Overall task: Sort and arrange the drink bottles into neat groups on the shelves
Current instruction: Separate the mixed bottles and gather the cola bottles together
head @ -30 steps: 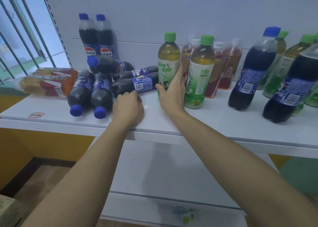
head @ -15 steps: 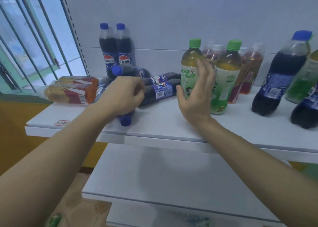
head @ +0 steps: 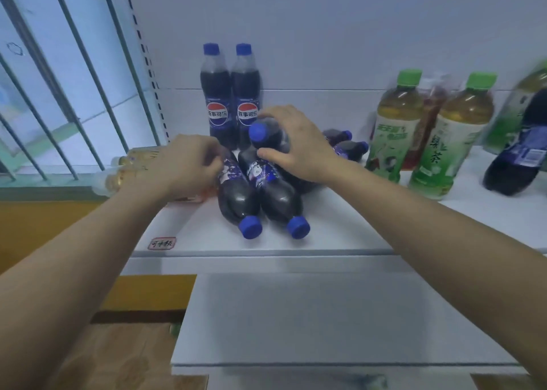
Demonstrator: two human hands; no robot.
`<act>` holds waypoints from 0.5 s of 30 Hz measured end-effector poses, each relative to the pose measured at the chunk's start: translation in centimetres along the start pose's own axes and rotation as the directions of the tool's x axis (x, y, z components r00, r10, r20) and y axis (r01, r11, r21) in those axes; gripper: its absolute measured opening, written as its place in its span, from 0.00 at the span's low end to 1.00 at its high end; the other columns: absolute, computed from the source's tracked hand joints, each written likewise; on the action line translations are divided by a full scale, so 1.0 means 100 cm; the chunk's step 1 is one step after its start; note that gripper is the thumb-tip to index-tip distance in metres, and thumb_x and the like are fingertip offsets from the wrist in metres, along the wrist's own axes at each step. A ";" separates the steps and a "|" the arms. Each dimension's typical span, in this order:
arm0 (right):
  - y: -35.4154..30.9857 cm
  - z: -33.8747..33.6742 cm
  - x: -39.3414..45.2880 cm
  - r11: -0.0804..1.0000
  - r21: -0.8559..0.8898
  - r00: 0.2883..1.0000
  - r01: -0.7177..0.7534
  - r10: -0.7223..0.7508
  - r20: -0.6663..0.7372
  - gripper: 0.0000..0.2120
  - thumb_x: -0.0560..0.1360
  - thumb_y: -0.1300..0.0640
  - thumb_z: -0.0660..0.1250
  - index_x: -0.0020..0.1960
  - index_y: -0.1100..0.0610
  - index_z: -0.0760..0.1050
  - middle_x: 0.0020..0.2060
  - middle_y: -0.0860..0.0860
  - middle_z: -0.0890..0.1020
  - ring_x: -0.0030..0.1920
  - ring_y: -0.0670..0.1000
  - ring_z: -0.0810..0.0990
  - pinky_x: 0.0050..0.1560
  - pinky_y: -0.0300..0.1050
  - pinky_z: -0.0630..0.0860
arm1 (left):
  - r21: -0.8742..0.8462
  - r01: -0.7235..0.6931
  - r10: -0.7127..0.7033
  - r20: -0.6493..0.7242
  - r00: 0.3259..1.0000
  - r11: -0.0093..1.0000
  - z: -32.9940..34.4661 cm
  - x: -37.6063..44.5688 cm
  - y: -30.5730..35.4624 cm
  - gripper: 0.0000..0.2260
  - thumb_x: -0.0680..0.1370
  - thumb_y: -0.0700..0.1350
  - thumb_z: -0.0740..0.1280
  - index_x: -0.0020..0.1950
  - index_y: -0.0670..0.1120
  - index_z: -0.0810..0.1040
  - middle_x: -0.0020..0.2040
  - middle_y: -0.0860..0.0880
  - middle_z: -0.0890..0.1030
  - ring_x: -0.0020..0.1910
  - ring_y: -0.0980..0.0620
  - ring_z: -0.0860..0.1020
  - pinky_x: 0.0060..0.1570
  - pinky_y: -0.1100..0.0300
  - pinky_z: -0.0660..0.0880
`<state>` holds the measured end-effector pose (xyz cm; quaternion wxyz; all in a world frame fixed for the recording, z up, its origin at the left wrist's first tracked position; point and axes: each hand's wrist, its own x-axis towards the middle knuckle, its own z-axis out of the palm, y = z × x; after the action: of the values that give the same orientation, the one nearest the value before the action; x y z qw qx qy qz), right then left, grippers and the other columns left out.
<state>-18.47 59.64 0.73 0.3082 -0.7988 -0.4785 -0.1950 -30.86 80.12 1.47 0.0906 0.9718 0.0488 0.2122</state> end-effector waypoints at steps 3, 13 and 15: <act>-0.004 0.009 0.011 0.997 -0.050 0.998 -0.058 0.060 0.034 0.23 0.75 0.55 0.74 0.68 0.53 0.75 0.64 0.53 0.77 0.63 0.56 0.76 0.66 0.53 0.71 | -0.066 -0.036 0.037 0.009 0.999 0.997 0.005 0.007 -0.016 0.05 0.80 0.45 0.66 0.47 0.50 0.80 0.41 0.51 0.79 0.44 0.46 0.78 0.45 0.54 0.72; -0.004 -0.007 0.100 0.913 -0.187 0.931 -0.363 0.347 -0.113 0.18 0.81 0.52 0.64 0.67 0.59 0.70 0.59 0.61 0.77 0.56 0.63 0.77 0.49 0.47 0.67 | -0.191 -0.006 -0.012 -0.091 0.996 0.981 0.023 0.041 -0.047 0.05 0.79 0.45 0.68 0.50 0.48 0.83 0.46 0.48 0.83 0.45 0.47 0.79 0.48 0.53 0.73; 0.003 -0.013 0.127 0.862 -0.202 0.886 -0.464 0.449 -0.120 0.19 0.82 0.51 0.61 0.69 0.59 0.68 0.60 0.60 0.78 0.56 0.62 0.77 0.48 0.48 0.67 | -0.186 -0.026 0.005 -0.113 0.994 0.982 0.030 0.044 -0.047 0.05 0.79 0.45 0.69 0.51 0.50 0.84 0.47 0.49 0.85 0.45 0.48 0.78 0.48 0.54 0.73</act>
<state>-12.31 66.82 9.33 0.2695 -0.9117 -0.2397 -0.1970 -25.90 84.85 -0.38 0.1768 0.9459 0.0261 0.2708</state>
